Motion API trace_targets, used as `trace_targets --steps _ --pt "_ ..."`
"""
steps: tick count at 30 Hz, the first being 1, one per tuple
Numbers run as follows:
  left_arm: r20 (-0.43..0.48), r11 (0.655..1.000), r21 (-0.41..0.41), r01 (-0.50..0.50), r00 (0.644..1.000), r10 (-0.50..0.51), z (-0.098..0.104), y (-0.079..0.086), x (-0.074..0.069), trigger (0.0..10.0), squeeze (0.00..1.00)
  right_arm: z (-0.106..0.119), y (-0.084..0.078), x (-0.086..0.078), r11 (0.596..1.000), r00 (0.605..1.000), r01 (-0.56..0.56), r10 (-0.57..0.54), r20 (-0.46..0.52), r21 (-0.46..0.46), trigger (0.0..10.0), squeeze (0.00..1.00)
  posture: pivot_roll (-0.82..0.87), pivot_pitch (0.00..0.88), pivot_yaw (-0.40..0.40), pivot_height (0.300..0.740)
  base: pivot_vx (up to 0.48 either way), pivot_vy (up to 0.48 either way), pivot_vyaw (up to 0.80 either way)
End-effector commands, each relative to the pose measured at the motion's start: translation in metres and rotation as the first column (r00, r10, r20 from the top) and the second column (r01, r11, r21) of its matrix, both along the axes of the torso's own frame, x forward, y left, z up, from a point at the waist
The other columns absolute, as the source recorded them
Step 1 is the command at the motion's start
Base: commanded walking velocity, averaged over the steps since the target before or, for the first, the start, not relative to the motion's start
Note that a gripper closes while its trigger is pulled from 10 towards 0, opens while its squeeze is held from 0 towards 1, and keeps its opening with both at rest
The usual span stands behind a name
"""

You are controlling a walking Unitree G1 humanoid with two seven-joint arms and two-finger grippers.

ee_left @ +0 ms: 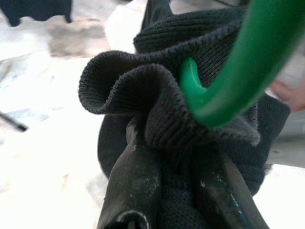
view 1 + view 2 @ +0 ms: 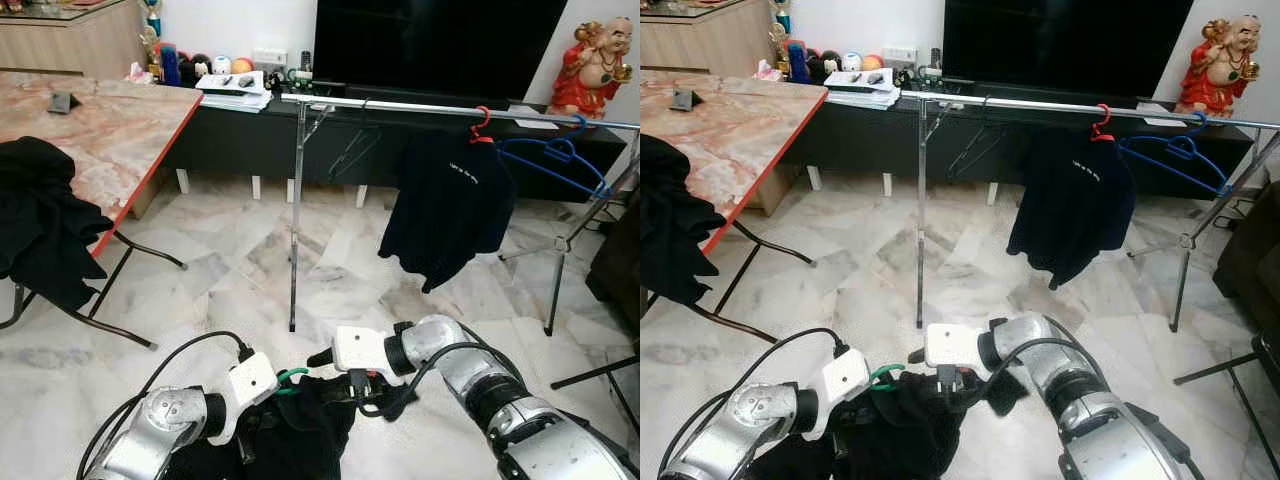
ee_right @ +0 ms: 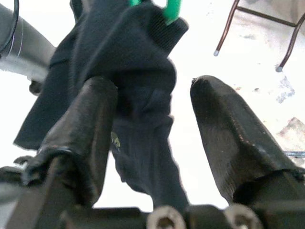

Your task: Hang hanger

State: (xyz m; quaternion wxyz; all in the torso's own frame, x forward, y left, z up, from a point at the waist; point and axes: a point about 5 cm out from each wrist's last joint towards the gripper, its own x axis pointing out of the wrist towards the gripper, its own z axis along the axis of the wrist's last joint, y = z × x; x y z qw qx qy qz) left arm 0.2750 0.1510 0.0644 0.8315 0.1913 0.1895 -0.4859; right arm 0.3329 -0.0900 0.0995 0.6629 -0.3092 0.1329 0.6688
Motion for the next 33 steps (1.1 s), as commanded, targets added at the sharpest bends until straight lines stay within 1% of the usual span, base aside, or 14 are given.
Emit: trace_targets --steps 1,9,10,11,12,13,14,18,19,22,25,29,31,33 --pt "0.059 0.999 -0.018 -0.027 0.998 0.028 0.007 0.000 0.008 0.0 0.00 0.012 -0.004 0.006 1.000 0.999 -0.005 0.006 0.050 -0.003 10.0 1.00 0.07 0.028 -0.110 0.740 0.000 0.000 0.00" --pt "0.116 0.972 -0.040 -0.234 0.965 0.237 -0.002 0.021 0.011 0.0 0.00 0.023 -0.036 0.021 0.973 0.967 0.222 -0.228 0.110 0.071 10.0 1.00 0.07 0.030 -0.109 0.740 0.000 0.000 0.00" --pt "0.152 0.934 -0.026 -0.355 0.922 0.355 -0.008 0.032 0.014 0.0 0.00 0.023 -0.051 0.026 0.930 0.921 0.350 -0.364 0.141 0.114 10.0 1.00 0.07 0.033 -0.105 0.740 0.000 0.000 0.00" --pt "0.152 0.934 -0.026 -0.355 0.922 0.355 -0.008 0.032 0.014 0.0 0.00 0.023 -0.051 0.026 0.930 0.921 0.350 -0.364 0.141 0.114 10.0 1.00 0.07 0.033 -0.105 0.740 0.000 0.000 0.00" --pt "0.171 0.914 -0.016 -0.406 0.900 0.402 -0.010 0.038 0.014 1.5 0.00 0.022 -0.059 0.029 0.891 0.881 0.430 -0.449 0.148 0.144 10.0 1.00 0.07 0.033 -0.105 0.740 0.000 0.000 0.00" --pt "0.198 0.857 -0.011 -0.515 0.839 0.507 -0.015 0.050 0.014 6.8 0.00 0.019 -0.078 0.032 0.774 0.768 0.597 -0.628 0.130 0.210 10.0 0.20 0.06 0.035 -0.102 0.740 0.000 0.000 0.00" --pt "0.200 0.831 -0.022 -0.556 0.812 0.549 -0.017 0.054 0.014 10.0 0.00 0.015 -0.088 0.032 0.702 0.700 0.674 -0.706 0.104 0.230 10.0 0.00 0.06 0.035 -0.101 0.740 0.000 0.000 0.00" --pt "0.221 0.778 -0.084 -0.623 0.750 0.624 -0.018 0.058 0.010 10.0 0.00 -0.006 -0.122 0.023 0.406 0.430 0.870 -0.902 -0.029 0.280 10.0 0.00 0.04 0.040 -0.093 0.740 0.000 0.000 0.00" --pt "0.230 0.762 -0.118 -0.637 0.729 0.645 -0.018 0.057 0.008 10.0 0.00 -0.025 -0.137 0.012 0.255 0.288 0.934 -0.952 -0.103 0.250 10.0 0.00 0.04 0.043 -0.093 0.740 0.000 0.000 0.00" --pt "0.226 0.739 -0.161 -0.654 0.705 0.673 -0.019 0.055 0.006 10.0 0.00 -0.057 -0.155 -0.013 0.064 0.087 0.986 -0.985 -0.151 0.152 10.0 0.00 0.03 0.043 -0.089 0.740 0.000 0.000 0.00" --pt "0.212 0.708 -0.193 -0.679 0.676 0.706 -0.025 0.050 0.001 10.0 0.00 -0.098 -0.167 -0.052 -0.084 -0.082 0.996 -0.988 -0.131 0.004 10.0 0.00 0.02 0.040 -0.079 0.740 0.000 0.000 0.00" --pt "0.190 0.691 -0.200 -0.695 0.665 0.723 -0.033 0.045 -0.006 10.0 0.00 -0.130 -0.162 -0.086 -0.170 -0.187 0.979 -0.968 -0.166 -0.111 10.0 0.00 0.02 0.035 -0.073 0.740 0.000 0.000 0.00" --pt "0.174 0.649 -0.227 -0.727 0.625 0.761 -0.038 0.046 -0.012 10.0 0.00 -0.146 -0.155 -0.106 -0.231 -0.261 0.958 -0.948 -0.180 -0.171 10.0 0.00 0.02 0.029 -0.065 0.740 0.000 0.000 0.00" --pt "0.169 0.626 -0.210 -0.751 0.603 0.780 -0.043 0.047 -0.016 10.0 0.00 -0.155 -0.148 -0.117 -0.243 -0.282 0.948 -0.941 -0.189 -0.205 10.0 0.00 0.02 0.023 -0.059 0.740 0.000 0.000 0.00"
